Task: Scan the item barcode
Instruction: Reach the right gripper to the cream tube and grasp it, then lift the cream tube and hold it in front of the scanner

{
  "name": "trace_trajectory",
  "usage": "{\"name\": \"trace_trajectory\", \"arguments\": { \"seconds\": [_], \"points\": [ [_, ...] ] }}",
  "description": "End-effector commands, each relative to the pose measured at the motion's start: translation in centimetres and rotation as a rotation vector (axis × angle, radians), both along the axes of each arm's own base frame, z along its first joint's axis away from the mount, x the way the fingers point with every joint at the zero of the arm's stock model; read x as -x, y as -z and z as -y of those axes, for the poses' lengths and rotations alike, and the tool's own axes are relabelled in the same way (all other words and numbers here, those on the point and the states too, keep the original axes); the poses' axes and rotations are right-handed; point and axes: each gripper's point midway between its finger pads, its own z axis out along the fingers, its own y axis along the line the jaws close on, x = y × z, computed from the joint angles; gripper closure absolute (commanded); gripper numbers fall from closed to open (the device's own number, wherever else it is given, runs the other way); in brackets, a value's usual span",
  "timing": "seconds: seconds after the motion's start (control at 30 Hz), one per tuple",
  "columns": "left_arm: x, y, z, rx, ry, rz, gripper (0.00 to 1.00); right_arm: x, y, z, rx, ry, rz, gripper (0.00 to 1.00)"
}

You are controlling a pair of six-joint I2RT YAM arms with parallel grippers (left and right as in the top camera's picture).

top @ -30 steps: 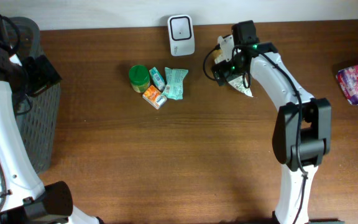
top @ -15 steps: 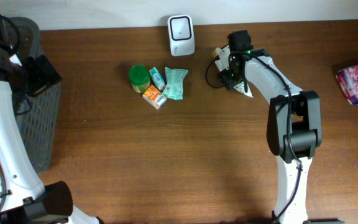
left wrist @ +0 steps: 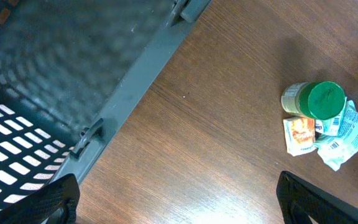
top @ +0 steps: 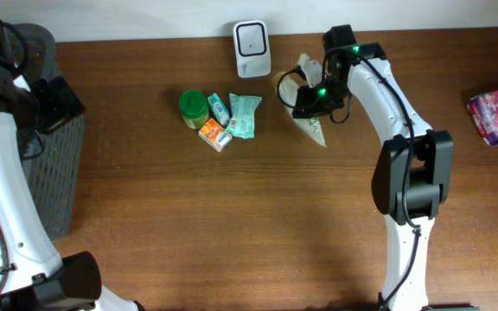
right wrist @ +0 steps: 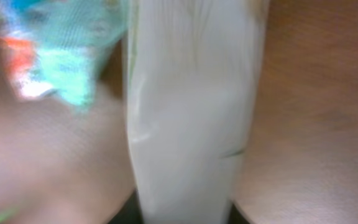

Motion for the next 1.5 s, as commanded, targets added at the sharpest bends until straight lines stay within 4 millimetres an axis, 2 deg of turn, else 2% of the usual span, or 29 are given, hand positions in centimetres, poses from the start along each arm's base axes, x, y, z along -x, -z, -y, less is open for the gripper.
{"name": "trace_trajectory", "arguments": {
  "seconds": [0.0,0.13,0.17,0.23,0.33,0.4,0.43,0.5,0.57,0.6,0.63,0.77,0.8,0.83,0.93,0.97,1.07,1.27,1.37,1.43,1.47],
  "points": [
    [0.5,-0.7,-0.1,-0.007,-0.019,0.019,0.01,1.9,-2.9,-3.3,-0.268,-0.025,-0.085,0.92],
    [0.5,-0.7,-0.1,-0.007,-0.019,0.019,0.01,4.4,-0.8,-3.3,-0.396,0.011,-0.224,0.92],
    [0.5,-0.7,-0.1,-0.007,-0.019,0.019,0.01,4.9,0.2,-3.1,-0.448,0.025,-0.250,0.91],
    [0.5,-0.7,-0.1,-0.007,-0.019,0.019,0.01,5.4,1.4,-2.8,-0.541,0.051,-0.265,0.82],
    [0.5,-0.7,-0.1,-0.007,-0.019,0.019,0.01,5.9,4.6,-0.8,-0.566,0.163,-0.308,0.76],
    [0.5,-0.7,-0.1,-0.007,-0.019,0.019,0.01,6.1,5.6,0.7,-0.533,0.201,-0.319,0.69],
    [0.5,-0.7,-0.1,-0.007,-0.019,0.019,0.01,5.9,5.7,1.4,-0.526,0.215,-0.315,0.62],
    [0.5,-0.7,-0.1,-0.007,-0.019,0.019,0.01,5.4,5.1,2.2,-0.537,0.233,-0.306,0.56],
    [0.5,-0.7,-0.1,-0.007,-0.019,0.019,0.01,4.6,3.4,2.7,-0.534,0.225,-0.280,0.50],
    [0.5,-0.7,-0.1,-0.007,-0.019,0.019,0.01,4.3,2.0,2.8,-0.532,0.180,-0.240,0.46],
    [0.5,-0.7,-0.1,-0.007,-0.019,0.019,0.01,4.3,1.6,2.7,-0.516,0.160,-0.231,0.40],
    [0.5,-0.7,-0.1,-0.007,-0.019,0.019,0.01,5.0,4.3,3.2,-0.311,0.136,-0.233,0.25],
    [0.5,-0.7,-0.1,-0.007,-0.019,0.019,0.01,5.2,4.6,2.7,-0.286,0.119,-0.233,0.22],
    [0.5,-0.7,-0.1,-0.007,-0.019,0.019,0.01,5.6,5.2,1.4,-0.234,0.075,-0.222,0.21],
    [0.5,-0.7,-0.1,-0.007,-0.019,0.019,0.01,6.0,6.7,0.0,-0.123,0.013,-0.198,0.21],
    [0.5,-0.7,-0.1,-0.007,-0.019,0.019,0.01,6.3,6.8,-0.6,-0.121,-0.002,-0.200,0.21],
    [0.5,-0.7,-0.1,-0.007,-0.019,0.019,0.01,6.5,6.8,-1.1,-0.119,-0.015,-0.203,0.38],
    [0.5,-0.7,-0.1,-0.007,-0.019,0.019,0.01,6.6,8.0,-0.8,-0.122,0.012,-0.202,0.41],
    [0.5,-0.7,-0.1,-0.007,-0.019,0.019,0.01,6.6,9.2,-0.9,-0.129,0.024,-0.189,0.63],
    [0.5,-0.7,-0.1,-0.007,-0.019,0.019,0.01,6.7,8.8,-1.2,-0.156,0.022,-0.191,0.92],
    [0.5,-0.7,-0.1,-0.007,-0.019,0.019,0.01,6.6,8.5,-1.7,-0.192,0.018,-0.193,0.96]
  ]
}}
